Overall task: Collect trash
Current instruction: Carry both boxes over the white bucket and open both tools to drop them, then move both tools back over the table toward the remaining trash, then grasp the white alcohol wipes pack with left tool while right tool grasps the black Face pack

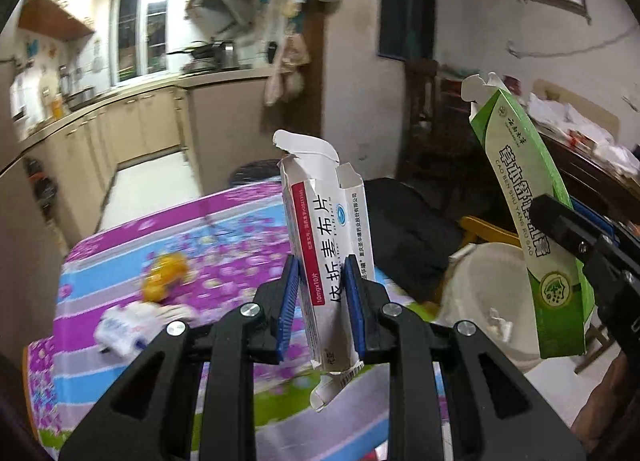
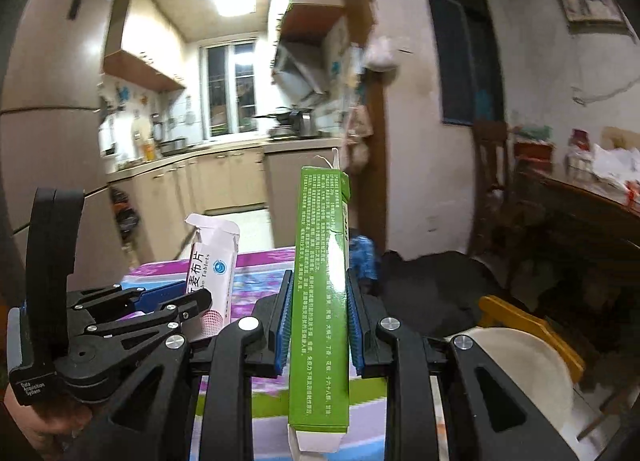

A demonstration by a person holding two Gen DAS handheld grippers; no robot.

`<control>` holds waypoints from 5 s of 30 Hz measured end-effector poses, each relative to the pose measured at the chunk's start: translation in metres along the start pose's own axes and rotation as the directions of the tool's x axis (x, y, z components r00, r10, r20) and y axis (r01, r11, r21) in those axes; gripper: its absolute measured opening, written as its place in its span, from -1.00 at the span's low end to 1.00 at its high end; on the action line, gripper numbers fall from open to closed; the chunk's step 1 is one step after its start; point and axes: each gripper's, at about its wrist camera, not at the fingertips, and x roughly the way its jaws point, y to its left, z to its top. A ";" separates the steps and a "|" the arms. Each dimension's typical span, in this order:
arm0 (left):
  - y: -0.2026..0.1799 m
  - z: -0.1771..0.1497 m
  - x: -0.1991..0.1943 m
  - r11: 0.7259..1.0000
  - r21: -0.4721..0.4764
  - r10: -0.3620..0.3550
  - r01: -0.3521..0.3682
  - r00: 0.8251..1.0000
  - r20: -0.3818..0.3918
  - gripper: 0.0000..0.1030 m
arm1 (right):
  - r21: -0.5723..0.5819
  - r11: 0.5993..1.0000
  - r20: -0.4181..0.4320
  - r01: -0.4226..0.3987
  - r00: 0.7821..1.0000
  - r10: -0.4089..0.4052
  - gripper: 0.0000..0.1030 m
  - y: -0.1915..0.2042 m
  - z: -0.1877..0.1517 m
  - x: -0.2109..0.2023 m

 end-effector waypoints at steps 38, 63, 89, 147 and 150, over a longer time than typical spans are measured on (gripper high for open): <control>-0.205 0.006 0.167 0.926 -0.009 -0.342 0.378 0.827 -0.446 -0.56 | 0.197 0.941 -0.430 0.273 0.887 -0.168 -0.52 -0.241 -0.071 0.079; -0.208 -0.006 0.180 0.942 0.011 -0.288 0.335 0.827 -0.482 -0.46 | 0.218 0.934 -0.440 0.283 0.883 -0.164 -0.52 -0.243 -0.085 0.085; -0.204 -0.008 0.165 0.945 0.019 -0.282 0.328 0.842 -0.460 -0.46 | 0.221 0.934 -0.400 0.279 0.900 -0.174 -0.32 -0.238 -0.079 0.064; 0.314 -0.133 0.046 0.688 -0.689 -0.010 -0.226 0.947 -0.321 0.79 | 0.077 0.931 -0.285 -0.356 0.887 0.363 0.68 0.058 -0.084 0.109; 0.316 -0.131 0.063 0.671 -0.704 -0.018 -0.234 0.943 -0.331 0.79 | 0.077 0.923 -0.302 -0.377 0.873 0.382 0.68 0.076 -0.089 0.115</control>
